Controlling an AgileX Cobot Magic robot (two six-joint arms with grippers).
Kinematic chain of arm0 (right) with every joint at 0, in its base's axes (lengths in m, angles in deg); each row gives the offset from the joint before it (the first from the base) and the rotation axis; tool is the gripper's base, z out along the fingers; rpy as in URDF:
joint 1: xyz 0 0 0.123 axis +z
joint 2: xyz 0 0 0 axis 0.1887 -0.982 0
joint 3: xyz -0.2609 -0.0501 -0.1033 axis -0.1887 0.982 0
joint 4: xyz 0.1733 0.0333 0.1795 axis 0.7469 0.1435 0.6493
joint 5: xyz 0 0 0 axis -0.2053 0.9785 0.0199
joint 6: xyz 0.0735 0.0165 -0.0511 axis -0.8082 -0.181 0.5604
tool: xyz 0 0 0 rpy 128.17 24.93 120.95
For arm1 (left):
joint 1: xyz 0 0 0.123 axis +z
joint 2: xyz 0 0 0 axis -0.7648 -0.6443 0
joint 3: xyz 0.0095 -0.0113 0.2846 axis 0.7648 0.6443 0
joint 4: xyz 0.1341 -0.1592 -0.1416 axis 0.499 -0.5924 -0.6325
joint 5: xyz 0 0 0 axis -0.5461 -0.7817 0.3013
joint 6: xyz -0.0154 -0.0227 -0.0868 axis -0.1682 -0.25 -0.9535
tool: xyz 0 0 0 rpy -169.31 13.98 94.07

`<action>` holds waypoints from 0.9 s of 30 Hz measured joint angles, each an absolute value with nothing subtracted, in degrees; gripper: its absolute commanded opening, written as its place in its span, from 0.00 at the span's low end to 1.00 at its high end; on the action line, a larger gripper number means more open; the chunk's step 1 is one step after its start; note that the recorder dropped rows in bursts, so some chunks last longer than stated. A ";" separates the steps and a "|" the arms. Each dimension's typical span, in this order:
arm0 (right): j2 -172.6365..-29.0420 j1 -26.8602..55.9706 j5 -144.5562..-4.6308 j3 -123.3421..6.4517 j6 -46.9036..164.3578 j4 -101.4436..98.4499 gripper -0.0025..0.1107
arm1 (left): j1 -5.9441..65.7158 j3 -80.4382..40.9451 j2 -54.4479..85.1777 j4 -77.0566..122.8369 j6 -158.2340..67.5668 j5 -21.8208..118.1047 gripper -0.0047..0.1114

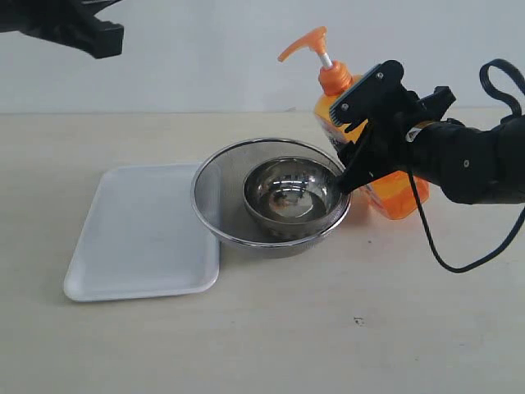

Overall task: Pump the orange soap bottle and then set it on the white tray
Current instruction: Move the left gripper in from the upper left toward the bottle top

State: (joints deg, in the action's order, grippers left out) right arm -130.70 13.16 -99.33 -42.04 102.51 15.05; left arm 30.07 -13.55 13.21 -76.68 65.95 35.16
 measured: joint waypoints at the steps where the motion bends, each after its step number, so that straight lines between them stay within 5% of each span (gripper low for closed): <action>1: -130.70 13.16 -99.33 -42.04 102.51 15.05 0.02 | 30.07 -14.57 12.11 -76.68 65.95 35.03 0.08; 27: -130.70 13.16 -99.33 -42.04 102.51 15.28 0.02 | 30.07 -28.62 -1.20 -76.79 61.73 17.45 0.08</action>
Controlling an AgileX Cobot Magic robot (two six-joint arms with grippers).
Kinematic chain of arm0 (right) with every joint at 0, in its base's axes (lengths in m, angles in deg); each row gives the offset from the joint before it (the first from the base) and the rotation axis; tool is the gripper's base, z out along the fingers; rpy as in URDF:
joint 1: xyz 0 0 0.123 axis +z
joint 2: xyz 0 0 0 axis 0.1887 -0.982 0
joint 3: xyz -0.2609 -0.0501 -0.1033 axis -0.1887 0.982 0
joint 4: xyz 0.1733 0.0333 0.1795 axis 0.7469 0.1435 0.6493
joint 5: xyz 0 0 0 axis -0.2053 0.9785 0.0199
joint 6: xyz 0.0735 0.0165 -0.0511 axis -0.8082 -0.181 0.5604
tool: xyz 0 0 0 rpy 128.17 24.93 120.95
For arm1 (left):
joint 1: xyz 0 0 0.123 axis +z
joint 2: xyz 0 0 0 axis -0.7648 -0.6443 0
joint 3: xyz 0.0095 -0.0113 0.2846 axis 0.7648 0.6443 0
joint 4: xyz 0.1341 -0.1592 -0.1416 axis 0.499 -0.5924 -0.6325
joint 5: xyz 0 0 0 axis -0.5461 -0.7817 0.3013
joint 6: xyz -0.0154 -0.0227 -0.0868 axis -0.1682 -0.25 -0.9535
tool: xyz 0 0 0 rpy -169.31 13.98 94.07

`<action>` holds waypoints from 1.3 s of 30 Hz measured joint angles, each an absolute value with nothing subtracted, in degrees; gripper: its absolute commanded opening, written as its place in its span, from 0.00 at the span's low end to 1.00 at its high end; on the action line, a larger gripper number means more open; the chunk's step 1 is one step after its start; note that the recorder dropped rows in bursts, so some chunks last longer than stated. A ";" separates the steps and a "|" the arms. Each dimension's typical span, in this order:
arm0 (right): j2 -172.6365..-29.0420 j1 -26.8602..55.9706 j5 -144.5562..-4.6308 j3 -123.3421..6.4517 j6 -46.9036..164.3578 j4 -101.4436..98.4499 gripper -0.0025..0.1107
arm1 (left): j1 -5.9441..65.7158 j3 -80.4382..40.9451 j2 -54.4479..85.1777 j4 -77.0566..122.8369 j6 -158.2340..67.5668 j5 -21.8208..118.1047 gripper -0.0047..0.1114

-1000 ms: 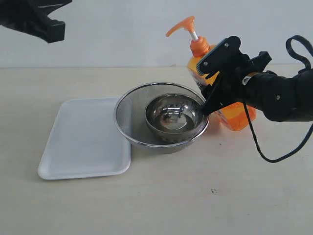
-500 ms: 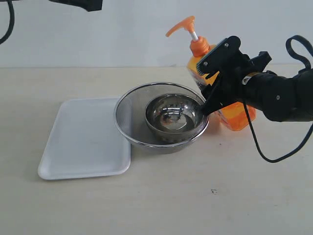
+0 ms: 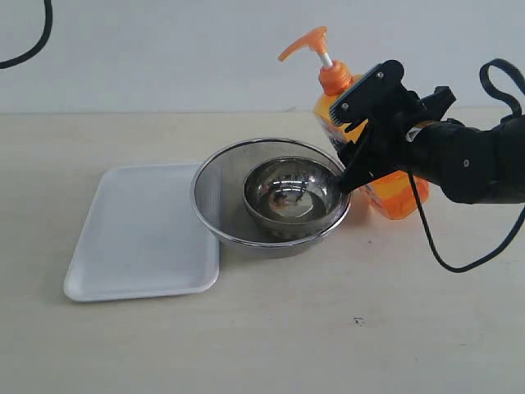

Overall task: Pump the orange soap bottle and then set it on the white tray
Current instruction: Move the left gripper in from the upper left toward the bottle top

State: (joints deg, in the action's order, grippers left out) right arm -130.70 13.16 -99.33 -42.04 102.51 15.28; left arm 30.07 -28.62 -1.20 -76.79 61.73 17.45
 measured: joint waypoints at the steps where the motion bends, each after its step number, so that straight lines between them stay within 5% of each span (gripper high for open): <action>1: -130.70 13.16 -99.33 -42.04 102.51 15.28 0.02 | 30.03 -29.12 -1.72 -76.79 61.45 17.04 0.08; 39: -130.70 13.16 -99.22 -42.04 102.51 15.28 0.02 | 26.45 -54.69 -19.23 -42.59 29.24 8.99 0.08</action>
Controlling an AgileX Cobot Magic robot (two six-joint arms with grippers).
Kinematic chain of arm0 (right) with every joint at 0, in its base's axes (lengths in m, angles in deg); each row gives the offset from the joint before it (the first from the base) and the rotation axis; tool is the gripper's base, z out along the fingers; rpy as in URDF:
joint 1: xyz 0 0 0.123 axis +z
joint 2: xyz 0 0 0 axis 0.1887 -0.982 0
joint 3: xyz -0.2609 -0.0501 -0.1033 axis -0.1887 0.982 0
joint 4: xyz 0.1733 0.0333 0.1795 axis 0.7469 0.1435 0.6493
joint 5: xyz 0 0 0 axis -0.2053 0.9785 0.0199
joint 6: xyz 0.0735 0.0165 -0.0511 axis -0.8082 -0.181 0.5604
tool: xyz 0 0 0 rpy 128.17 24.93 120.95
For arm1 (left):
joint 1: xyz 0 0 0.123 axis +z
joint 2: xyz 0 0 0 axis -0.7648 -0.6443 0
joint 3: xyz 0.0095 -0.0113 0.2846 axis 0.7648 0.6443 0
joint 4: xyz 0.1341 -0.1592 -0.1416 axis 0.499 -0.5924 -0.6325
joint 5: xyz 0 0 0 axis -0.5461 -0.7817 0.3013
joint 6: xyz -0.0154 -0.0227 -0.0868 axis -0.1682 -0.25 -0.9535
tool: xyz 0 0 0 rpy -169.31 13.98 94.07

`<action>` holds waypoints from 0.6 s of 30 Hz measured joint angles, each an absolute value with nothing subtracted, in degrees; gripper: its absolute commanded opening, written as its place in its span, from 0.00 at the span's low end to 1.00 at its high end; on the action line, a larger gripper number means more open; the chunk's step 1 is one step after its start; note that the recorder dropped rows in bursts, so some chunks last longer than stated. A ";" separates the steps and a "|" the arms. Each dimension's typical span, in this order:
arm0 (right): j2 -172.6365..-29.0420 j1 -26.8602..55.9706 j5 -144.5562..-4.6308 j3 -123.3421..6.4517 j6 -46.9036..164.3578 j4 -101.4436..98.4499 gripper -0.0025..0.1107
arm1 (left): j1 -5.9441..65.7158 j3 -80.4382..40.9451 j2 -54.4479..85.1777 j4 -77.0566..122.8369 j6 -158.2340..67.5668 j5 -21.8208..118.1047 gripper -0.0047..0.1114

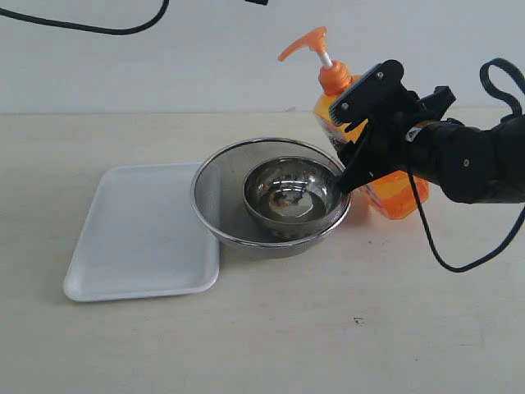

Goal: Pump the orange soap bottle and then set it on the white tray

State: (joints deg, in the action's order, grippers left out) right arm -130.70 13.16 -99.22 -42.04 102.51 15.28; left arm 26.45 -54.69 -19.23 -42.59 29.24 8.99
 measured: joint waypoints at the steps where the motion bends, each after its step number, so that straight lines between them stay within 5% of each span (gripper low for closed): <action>1: -130.70 13.16 -99.22 -42.04 102.51 15.28 0.02 | 26.45 -55.05 -19.31 -42.47 29.09 8.72 0.08; 18: -130.70 13.16 -99.11 -42.04 102.51 15.28 0.02 | 24.40 -64.23 -27.29 -31.24 19.10 2.09 0.08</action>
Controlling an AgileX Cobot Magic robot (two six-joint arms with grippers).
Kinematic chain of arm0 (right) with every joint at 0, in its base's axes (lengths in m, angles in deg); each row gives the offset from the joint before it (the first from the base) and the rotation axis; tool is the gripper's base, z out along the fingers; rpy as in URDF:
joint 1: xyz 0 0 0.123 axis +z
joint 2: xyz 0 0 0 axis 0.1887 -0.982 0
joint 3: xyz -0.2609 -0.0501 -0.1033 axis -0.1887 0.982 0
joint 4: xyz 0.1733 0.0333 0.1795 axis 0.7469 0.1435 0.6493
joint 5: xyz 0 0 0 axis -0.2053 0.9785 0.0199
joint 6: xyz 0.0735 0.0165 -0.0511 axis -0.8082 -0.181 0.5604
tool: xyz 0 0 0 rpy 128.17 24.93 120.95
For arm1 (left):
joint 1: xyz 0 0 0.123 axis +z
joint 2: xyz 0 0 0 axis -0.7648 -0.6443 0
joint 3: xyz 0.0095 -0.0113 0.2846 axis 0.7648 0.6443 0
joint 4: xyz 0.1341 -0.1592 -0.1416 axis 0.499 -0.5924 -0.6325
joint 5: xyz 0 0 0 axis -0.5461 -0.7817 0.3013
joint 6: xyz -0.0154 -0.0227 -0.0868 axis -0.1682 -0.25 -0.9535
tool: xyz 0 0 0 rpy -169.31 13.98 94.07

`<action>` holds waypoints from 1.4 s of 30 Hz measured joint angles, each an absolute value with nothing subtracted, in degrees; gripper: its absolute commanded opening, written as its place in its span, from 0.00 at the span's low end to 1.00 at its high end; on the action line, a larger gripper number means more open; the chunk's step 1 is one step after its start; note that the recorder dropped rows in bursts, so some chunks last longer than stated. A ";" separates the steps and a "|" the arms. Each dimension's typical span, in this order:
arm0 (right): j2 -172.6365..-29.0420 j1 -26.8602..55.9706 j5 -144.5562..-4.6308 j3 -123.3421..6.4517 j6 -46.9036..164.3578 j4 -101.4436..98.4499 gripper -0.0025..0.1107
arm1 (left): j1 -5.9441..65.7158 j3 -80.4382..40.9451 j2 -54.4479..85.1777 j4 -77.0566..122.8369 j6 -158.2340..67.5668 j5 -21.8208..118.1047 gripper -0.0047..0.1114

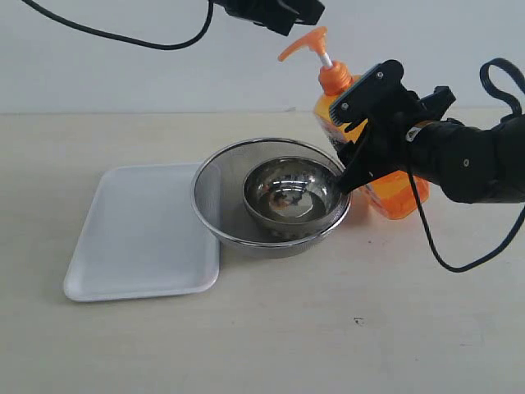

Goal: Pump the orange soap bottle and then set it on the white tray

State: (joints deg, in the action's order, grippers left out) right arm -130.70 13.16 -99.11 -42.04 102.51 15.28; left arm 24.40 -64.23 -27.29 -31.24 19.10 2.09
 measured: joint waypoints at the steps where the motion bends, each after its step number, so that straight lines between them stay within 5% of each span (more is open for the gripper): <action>1: -130.70 13.16 -99.11 -42.04 102.51 15.28 0.02 | 24.27 -64.23 -27.43 -31.10 18.97 1.98 0.08; 42: -130.70 13.16 -99.21 -42.14 98.27 15.28 0.02 | 22.30 -64.66 -28.12 -29.66 16.64 11.18 0.08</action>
State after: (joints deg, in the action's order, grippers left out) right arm -130.70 13.16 -99.21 -42.14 98.27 15.28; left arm 22.30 -64.66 -28.12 -29.66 16.64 11.18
